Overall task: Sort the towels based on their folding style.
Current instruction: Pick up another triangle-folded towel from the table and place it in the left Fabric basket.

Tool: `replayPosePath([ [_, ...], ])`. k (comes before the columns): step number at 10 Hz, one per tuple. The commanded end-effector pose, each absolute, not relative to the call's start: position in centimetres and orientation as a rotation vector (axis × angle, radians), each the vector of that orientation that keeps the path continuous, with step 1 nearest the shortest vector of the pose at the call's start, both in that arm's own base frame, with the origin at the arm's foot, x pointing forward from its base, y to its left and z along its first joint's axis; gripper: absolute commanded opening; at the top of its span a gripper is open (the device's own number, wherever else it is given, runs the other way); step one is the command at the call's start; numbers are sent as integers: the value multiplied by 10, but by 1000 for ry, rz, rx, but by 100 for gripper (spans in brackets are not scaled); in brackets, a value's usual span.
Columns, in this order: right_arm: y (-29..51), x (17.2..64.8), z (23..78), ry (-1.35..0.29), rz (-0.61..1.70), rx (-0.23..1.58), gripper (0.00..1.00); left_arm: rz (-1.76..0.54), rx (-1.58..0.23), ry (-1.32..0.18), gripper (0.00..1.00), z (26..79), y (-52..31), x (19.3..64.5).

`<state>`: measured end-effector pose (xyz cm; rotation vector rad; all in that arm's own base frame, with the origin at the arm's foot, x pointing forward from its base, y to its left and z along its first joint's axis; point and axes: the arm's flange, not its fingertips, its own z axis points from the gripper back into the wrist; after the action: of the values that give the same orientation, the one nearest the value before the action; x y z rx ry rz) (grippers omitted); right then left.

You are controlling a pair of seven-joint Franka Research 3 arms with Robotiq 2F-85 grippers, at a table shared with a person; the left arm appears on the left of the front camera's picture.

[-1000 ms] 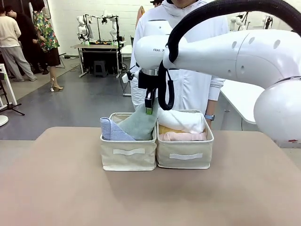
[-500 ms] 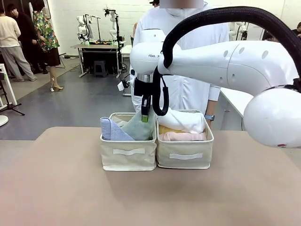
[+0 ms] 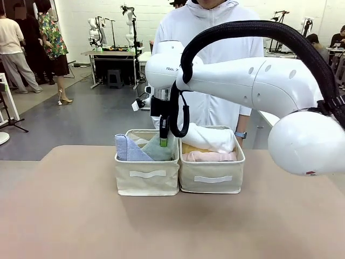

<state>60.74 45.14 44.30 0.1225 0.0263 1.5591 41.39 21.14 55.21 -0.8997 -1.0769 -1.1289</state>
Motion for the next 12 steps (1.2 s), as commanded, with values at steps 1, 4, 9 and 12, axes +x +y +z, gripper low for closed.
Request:
replayPosePath([
  [1, 470, 626, 454, 47, 1582, 156, 29, -1132, -895, -1093, 100, 554, 213, 413],
  [4, 470, 626, 453, 57, 1580, 157, 43, -1132, -895, -1093, 100, 554, 213, 413],
  [9, 469, 623, 460, 62, 1570, 136, 100, -1132, -895, -1093, 100, 554, 213, 413],
  [12, 467, 620, 467, 54, 1566, 126, 99, -1132, -895, -1093, 100, 554, 213, 413],
])
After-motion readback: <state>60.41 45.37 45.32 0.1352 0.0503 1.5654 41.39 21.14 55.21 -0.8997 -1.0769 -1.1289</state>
